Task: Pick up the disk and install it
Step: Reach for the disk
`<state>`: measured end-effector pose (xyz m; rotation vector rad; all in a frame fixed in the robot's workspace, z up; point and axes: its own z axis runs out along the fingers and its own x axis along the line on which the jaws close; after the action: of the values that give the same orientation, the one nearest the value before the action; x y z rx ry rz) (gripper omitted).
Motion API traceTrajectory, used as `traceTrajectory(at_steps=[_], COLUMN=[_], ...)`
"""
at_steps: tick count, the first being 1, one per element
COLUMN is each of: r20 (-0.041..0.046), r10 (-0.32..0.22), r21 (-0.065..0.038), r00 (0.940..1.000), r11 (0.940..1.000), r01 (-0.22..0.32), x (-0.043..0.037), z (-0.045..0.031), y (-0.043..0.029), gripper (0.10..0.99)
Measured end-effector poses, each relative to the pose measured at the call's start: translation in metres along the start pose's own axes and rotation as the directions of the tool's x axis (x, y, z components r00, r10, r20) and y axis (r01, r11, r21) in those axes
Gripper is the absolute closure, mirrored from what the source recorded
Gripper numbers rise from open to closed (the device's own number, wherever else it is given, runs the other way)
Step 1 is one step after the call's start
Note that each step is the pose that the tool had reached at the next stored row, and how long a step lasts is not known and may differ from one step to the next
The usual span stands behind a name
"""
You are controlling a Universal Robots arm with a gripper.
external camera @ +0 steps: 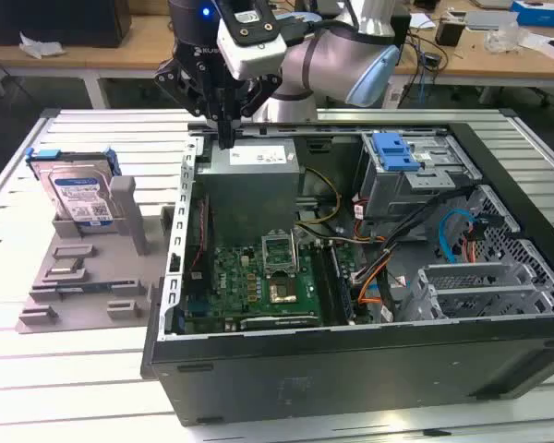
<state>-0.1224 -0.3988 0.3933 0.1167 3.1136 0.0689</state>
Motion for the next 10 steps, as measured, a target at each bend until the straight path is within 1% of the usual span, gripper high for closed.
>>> traceTrajectory(at_steps=[2,10], r20=[0.0000,0.0000], r10=[0.000,0.000], r21=[0.000,0.000], r00=[1.0000,1.0000], r11=[1.0000,1.0000], r01=[0.000,0.000], x=[0.0071,0.0168], z=[-0.0002,-0.0005], y=[-0.0006,-0.0013], gripper=[0.984,0.984])
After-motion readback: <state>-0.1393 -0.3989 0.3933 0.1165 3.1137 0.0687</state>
